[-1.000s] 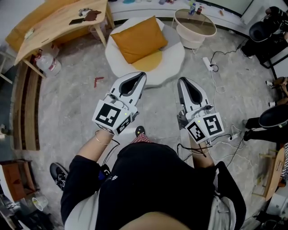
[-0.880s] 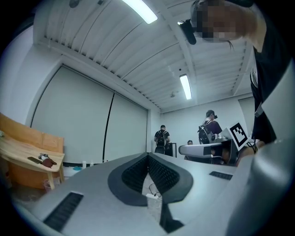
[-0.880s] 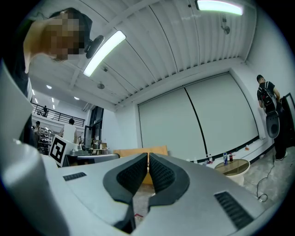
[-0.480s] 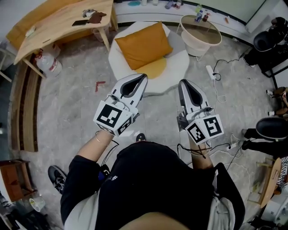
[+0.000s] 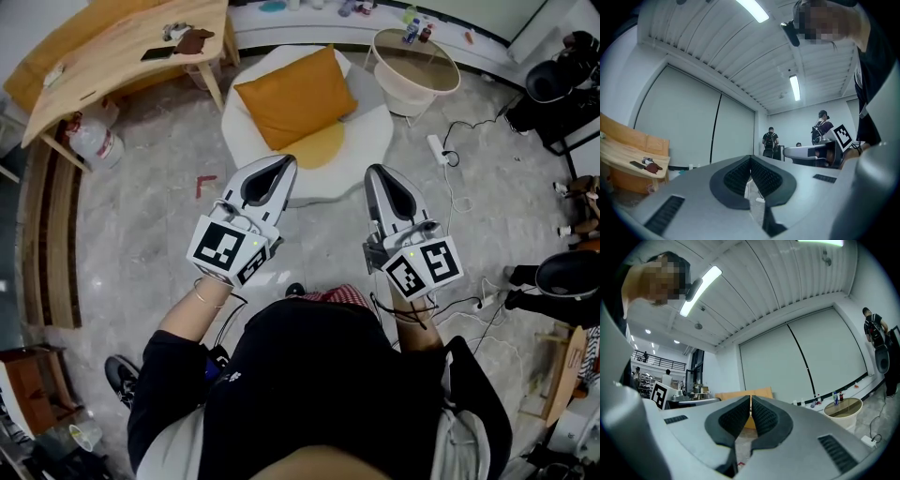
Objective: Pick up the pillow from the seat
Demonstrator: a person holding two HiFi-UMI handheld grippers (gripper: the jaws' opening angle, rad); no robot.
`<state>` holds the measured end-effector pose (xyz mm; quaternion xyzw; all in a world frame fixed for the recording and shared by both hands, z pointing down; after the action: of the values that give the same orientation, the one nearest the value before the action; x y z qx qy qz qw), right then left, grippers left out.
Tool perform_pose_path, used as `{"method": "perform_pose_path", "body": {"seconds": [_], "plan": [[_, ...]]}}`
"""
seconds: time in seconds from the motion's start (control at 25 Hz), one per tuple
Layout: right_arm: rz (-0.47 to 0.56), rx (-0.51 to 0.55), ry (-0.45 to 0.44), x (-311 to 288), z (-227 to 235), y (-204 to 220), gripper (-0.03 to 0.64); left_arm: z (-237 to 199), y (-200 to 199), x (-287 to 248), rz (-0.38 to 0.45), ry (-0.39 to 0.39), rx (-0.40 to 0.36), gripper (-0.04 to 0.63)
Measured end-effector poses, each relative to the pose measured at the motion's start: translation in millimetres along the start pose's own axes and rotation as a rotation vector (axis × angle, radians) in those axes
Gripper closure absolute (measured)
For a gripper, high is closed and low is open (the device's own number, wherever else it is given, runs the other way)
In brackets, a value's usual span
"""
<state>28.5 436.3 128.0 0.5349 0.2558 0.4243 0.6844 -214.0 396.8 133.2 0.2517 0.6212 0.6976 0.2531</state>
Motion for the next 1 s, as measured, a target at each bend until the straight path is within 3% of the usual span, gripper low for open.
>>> {"method": "perform_pose_path", "body": {"seconds": [0.36,1.0], "plan": [[-0.002,0.013,-0.034,-15.7,35.0,-10.1,0.592,-2.4,-2.1,-29.0,-0.004,-0.039,-0.011,0.586],[-0.034,-0.010,-0.152,-61.2,140.8,-37.7,0.592,-2.3,-3.9,-110.2,-0.036,-0.173,-0.031,0.586]]}}
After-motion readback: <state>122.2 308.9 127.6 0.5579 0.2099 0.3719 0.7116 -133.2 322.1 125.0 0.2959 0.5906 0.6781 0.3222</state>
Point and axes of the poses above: the fingertips, and each gripper's own axes: x backward along the fingers, z to its right, y out of its underside, the point moved 10 cm from there along x, backward along the fingers, and after that the axes turned 7 degrees about -x, right-handed, at the moved point
